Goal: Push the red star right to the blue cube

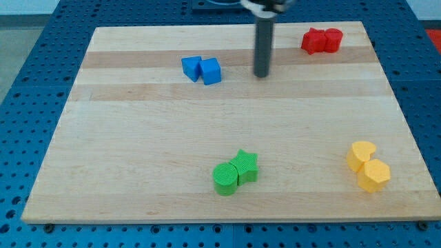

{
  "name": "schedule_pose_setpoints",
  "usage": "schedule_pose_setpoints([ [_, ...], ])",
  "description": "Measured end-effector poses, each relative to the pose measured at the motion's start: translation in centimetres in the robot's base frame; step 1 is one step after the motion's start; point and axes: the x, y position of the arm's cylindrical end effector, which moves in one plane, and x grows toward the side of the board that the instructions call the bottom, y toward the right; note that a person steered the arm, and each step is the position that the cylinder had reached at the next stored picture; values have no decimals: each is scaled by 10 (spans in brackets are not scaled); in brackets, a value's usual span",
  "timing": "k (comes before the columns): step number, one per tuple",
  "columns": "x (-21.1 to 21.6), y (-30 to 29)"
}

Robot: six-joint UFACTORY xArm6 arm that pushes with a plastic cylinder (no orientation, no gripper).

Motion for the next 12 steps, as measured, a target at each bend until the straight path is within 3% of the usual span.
schedule_pose_setpoints([
  [2,10,104],
  [4,-1,136],
  [5,-67,150],
  [7,-73,171],
  [8,-106,187],
  [9,-122,175],
  [12,-89,69],
])
